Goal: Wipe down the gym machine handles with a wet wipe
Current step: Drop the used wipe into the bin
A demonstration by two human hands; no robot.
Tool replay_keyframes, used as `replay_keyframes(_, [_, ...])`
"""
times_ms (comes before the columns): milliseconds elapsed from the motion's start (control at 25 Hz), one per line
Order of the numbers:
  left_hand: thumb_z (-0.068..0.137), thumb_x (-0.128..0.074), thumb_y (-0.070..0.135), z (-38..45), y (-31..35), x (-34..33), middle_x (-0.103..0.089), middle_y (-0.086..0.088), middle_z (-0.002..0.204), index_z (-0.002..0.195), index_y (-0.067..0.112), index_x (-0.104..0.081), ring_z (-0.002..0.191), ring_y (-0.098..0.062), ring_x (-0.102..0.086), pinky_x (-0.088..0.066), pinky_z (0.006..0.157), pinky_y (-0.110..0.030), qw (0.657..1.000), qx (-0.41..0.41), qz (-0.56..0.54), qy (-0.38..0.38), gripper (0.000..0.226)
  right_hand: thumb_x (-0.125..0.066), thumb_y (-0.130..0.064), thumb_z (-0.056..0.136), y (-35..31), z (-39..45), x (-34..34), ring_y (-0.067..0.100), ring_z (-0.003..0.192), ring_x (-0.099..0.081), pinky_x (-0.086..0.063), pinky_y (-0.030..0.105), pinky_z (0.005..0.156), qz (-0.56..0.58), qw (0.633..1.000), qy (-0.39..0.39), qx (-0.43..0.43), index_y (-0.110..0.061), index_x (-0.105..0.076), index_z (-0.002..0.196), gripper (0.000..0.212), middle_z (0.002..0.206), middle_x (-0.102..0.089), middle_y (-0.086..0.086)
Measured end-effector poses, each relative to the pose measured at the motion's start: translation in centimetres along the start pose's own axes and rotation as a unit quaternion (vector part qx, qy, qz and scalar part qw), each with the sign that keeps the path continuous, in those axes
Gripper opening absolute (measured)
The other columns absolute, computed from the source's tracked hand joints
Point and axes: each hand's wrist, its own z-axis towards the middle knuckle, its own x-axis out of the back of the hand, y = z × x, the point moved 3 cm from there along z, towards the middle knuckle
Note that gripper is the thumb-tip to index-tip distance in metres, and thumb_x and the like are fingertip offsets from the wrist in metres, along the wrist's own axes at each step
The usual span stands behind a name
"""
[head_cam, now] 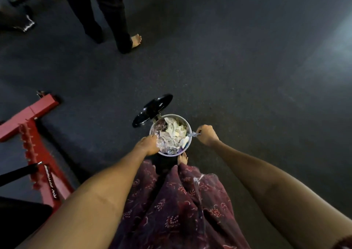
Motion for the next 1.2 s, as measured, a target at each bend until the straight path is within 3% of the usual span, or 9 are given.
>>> replay_keyframes(200, [0.089,-0.059,0.03,0.8,-1.8,-0.6,-0.041,-0.014,0.143,0.139,0.008,-0.038,0.129,-0.028,-0.044,-0.036,0.104,-0.032,1.0,-0.021,0.015,-0.009,0.058,-0.058,-0.014,0.084,-0.5,-0.4,-3.7,0.033,0.085,-0.065,-0.041,0.029,0.06,0.022,0.998,0.01,-0.051,0.001,-0.069,0.088,0.019,0.089,-0.069,0.02])
replay_keyframes(360, [0.088,-0.06,0.029,1.2,-2.6,-1.5,-0.042,-0.012,0.141,0.136,0.008,-0.039,0.128,-0.028,-0.044,-0.037,0.104,-0.033,0.999,-0.022,0.032,-0.028,0.056,-0.052,-0.006,0.081,-1.7,0.1,-5.8,0.033,0.087,-0.066,-0.052,0.036,0.068,0.056,0.996,0.011,-0.069,0.001,-0.069,0.092,0.021,0.091,-0.069,0.019])
replay_keyframes(560, [0.088,-0.061,0.029,1.9,-2.7,-2.4,-0.042,-0.012,0.142,0.138,0.009,-0.039,0.129,-0.028,-0.043,-0.037,0.105,-0.034,0.998,-0.036,0.04,-0.032,0.058,-0.053,-0.007,0.08,-3.3,2.0,-6.2,0.033,0.094,-0.064,-0.05,0.034,0.071,0.104,0.991,0.024,-0.082,0.002,-0.069,0.095,0.023,0.098,-0.068,0.02])
replay_keyframes(720, [0.088,-0.06,0.027,2.0,-2.8,-2.6,-0.041,-0.012,0.142,0.138,0.008,-0.038,0.128,-0.028,-0.043,-0.037,0.104,-0.034,0.998,-0.041,0.035,-0.03,0.058,-0.048,-0.006,0.084,-2.9,2.5,-6.8,0.03,0.102,-0.061,-0.049,0.033,0.08,0.106,0.991,-0.006,-0.086,-0.005,-0.068,0.108,0.031,0.111,-0.066,0.016])
replay_keyframes(1200, [0.088,-0.061,0.028,1.4,-4.0,-1.9,-0.042,-0.012,0.142,0.136,0.008,-0.039,0.128,-0.028,-0.044,-0.038,0.102,-0.034,0.998,-0.041,0.045,-0.021,0.056,-0.051,-0.007,0.084,-1.6,0.9,-7.2,0.024,0.093,-0.064,-0.051,0.03,0.071,0.103,0.986,-0.008,-0.128,-0.001,-0.067,0.106,0.028,0.106,-0.067,0.012])
